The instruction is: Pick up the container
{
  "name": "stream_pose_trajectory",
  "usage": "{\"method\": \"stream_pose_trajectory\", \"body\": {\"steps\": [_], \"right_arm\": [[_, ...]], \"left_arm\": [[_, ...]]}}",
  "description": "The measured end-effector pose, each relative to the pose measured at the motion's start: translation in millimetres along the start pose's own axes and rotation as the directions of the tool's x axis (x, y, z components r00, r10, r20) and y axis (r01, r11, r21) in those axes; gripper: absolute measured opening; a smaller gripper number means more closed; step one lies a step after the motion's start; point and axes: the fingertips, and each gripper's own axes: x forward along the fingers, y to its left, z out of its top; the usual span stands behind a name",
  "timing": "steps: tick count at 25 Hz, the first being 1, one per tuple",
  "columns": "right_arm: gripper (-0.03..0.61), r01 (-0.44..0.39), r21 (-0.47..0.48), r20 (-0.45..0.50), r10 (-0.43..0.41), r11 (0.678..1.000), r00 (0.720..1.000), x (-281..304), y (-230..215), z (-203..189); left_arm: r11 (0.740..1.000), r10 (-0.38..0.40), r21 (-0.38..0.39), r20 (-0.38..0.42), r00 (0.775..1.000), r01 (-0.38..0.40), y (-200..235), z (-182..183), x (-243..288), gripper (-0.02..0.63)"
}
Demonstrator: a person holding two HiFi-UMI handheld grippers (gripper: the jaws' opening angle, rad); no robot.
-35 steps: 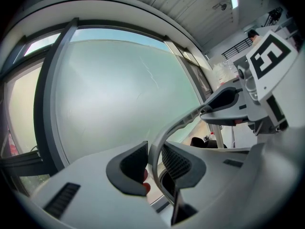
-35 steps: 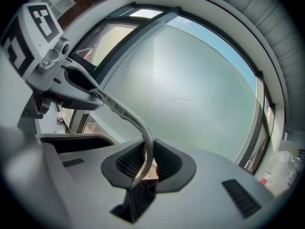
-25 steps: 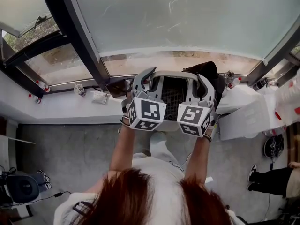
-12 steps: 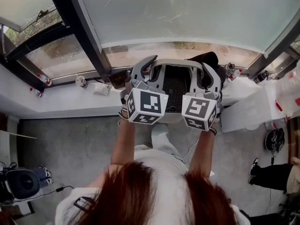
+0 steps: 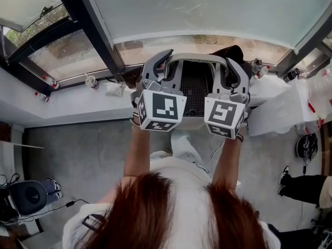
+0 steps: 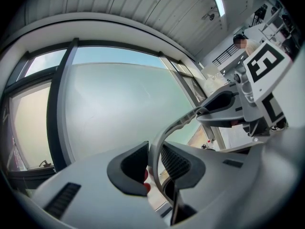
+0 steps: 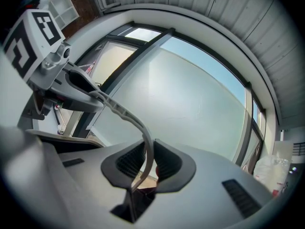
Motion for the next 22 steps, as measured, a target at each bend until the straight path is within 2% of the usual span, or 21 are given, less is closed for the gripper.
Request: {"method": "stream_pose_trajectory", "body": {"steps": [10, 22], "right_arm": [[0.072, 0.018, -0.004, 0.019, -0.018, 1.000, 1.000, -24, 5, 7], [0.072, -0.006, 0.013, 0.033, 0.005, 1.000, 0.999, -31, -8, 4]], "left_arm": [[0.999, -0.002, -0.032, 0.009, 1.000, 0.002, -8, -1, -25, 0.086], [1.000, 0.025, -0.009, 0.031, 0.999, -0.025, -14, 14, -23, 0.086]]}}
